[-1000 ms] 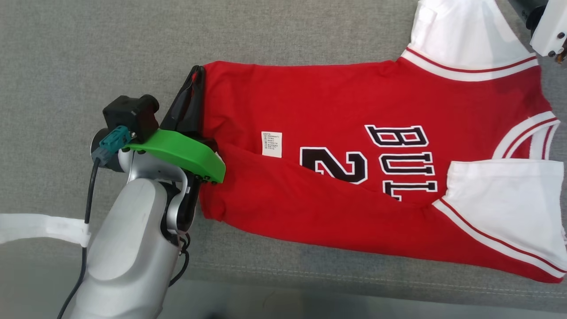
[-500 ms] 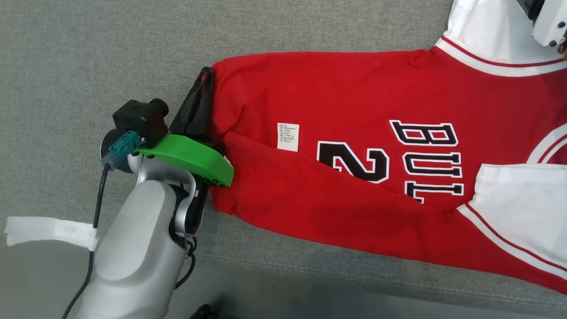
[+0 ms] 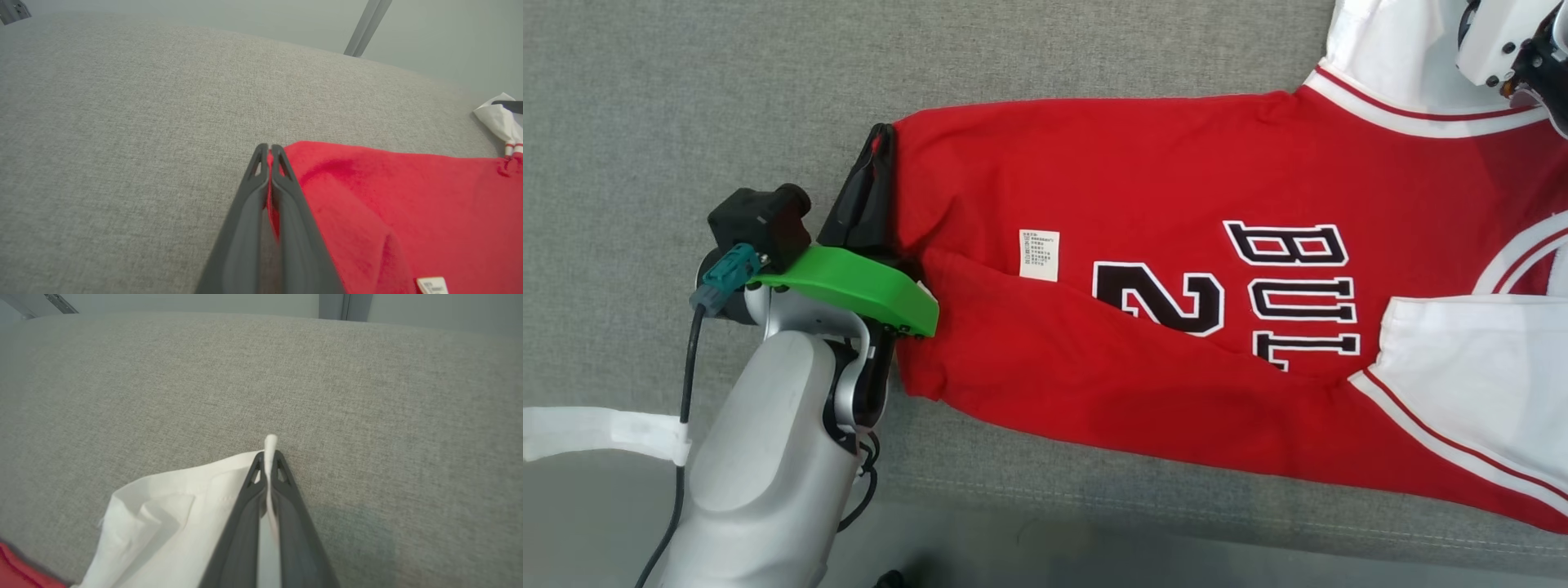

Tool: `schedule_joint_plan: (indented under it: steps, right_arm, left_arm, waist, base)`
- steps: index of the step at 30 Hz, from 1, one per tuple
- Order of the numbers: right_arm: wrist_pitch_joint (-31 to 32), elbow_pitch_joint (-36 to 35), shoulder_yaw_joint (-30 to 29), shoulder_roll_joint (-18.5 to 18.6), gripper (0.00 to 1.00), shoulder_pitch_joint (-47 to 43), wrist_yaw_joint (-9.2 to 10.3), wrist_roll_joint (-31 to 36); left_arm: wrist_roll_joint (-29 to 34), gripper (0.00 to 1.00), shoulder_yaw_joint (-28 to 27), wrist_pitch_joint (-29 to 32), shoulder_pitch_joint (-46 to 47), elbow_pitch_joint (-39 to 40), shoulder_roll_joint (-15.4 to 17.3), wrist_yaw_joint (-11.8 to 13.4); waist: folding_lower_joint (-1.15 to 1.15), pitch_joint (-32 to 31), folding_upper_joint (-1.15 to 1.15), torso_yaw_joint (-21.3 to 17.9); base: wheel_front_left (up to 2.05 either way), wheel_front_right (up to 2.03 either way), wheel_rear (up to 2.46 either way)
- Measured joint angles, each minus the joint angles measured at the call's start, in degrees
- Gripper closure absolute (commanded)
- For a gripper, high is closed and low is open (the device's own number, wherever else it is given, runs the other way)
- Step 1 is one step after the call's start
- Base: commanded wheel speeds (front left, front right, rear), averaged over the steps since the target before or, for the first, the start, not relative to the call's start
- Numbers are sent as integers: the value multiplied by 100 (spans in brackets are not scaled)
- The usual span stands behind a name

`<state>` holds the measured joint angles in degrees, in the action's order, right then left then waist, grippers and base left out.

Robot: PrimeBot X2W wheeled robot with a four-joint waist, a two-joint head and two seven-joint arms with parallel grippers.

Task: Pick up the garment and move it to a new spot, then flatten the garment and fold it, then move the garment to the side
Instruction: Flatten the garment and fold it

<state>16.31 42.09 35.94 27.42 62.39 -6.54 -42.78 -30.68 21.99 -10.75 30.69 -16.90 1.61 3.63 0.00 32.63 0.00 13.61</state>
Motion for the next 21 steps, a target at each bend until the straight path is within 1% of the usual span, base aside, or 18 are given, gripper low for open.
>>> schedule_joint_plan:
  steps: [6, 10, 16, 21]
  right_arm:
    - [-538, -20, -4, -130, 100, -26, -51, -62]
    - [-1000, -123, -1, -157, 100, -273, -52, -147]
    - [-1657, -633, 219, -224, 100, -877, -52, -352]
    - [-2151, -1007, 379, -257, 100, -1412, -52, -557]
  left_arm:
    - [-49, 100, -175, -67, 14, -112, 8, 1]
    - [-87, 100, -241, -94, 13, -188, 55, 0]
    - [-205, 100, -393, -141, -54, -253, 159, -7]
    - [-380, 100, -547, -151, -396, -249, 261, -9]
  waist:
    - [0, -131, 0, -190]
    - [0, -277, 0, -322]
    - [0, -569, 0, -506]
    - [0, -848, 0, -646]
  base:
    - [0, 0, 0]
    - [0, 0, 0]
    - [0, 0, 0]
    - [0, 0, 0]
